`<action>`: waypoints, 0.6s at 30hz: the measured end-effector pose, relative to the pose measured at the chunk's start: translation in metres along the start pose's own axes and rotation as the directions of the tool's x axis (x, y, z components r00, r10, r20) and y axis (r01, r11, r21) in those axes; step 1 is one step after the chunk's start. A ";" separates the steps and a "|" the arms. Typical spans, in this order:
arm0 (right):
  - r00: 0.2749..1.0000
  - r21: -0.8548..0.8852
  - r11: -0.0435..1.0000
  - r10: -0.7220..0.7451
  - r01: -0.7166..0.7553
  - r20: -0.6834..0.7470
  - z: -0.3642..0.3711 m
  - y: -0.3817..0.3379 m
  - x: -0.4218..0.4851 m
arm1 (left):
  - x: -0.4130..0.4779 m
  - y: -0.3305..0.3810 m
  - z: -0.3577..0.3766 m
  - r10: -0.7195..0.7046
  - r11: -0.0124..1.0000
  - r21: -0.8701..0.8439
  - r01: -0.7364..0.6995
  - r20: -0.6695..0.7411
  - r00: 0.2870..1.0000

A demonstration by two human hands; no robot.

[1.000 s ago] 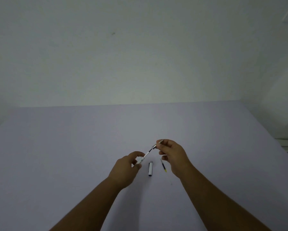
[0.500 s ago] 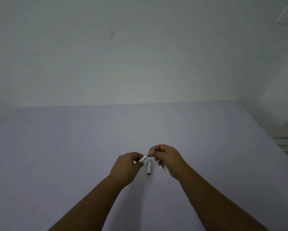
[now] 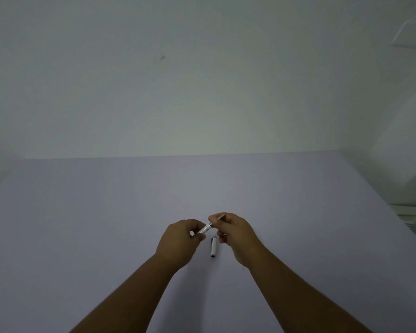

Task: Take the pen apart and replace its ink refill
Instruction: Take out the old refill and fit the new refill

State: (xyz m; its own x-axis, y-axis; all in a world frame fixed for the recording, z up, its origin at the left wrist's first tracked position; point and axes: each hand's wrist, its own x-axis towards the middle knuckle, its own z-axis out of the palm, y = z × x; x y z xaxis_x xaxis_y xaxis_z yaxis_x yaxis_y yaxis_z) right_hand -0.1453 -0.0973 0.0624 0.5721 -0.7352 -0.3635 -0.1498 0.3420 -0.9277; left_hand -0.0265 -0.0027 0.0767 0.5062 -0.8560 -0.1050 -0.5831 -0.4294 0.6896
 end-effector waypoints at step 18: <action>1.000 -0.010 1.000 -0.019 0.019 -0.021 0.002 -0.007 -0.003 | 0.004 0.003 -0.003 0.059 0.998 0.035 -0.058 -0.013 0.998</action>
State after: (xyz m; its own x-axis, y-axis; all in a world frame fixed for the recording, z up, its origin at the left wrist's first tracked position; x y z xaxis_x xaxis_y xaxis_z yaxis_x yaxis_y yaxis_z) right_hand -0.1447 -0.0961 0.0698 0.5582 -0.7535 -0.3474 -0.1467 0.3224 -0.9352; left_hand -0.0244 -0.0062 0.0809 0.4793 -0.8759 -0.0546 -0.6338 -0.3885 0.6689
